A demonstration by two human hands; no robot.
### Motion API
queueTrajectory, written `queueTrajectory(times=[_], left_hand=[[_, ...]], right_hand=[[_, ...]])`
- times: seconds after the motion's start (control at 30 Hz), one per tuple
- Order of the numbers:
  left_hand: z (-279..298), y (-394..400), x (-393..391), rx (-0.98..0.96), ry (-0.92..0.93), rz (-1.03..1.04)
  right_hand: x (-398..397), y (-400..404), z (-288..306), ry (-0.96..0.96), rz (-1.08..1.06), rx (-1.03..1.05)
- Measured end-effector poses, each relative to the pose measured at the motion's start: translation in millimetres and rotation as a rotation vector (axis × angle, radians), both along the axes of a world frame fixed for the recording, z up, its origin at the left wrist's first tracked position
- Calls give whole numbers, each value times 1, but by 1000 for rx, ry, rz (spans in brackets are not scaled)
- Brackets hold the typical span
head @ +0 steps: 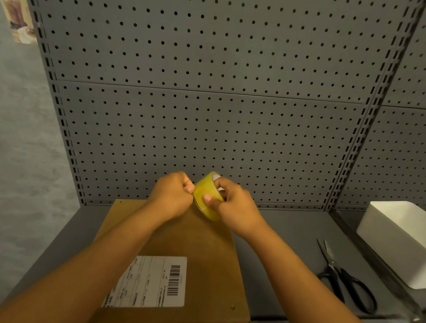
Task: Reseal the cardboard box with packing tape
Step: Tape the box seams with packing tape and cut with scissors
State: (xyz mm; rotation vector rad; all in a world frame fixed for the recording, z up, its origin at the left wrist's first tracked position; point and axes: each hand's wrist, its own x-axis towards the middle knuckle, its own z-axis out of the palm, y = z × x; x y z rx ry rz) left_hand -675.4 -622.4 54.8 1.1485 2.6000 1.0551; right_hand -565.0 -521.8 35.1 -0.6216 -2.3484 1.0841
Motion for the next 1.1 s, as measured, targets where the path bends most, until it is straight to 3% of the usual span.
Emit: queueTrajectory(times=[0.3,0.47,0.9,1.1], left_hand=[[4,-3,-2,6,-176,-101],[1,-6,-6,199,-356,-71],[-9,-7,-10,217,-183,-24],[-6,-4,-8,128,-221,-60]], right_hand=[[4,2,0,2,-4,18],[3,3,3,4,-2,-16],[2,-1,4,-29,6,-1],[1,-6,6,-43,-21,90]])
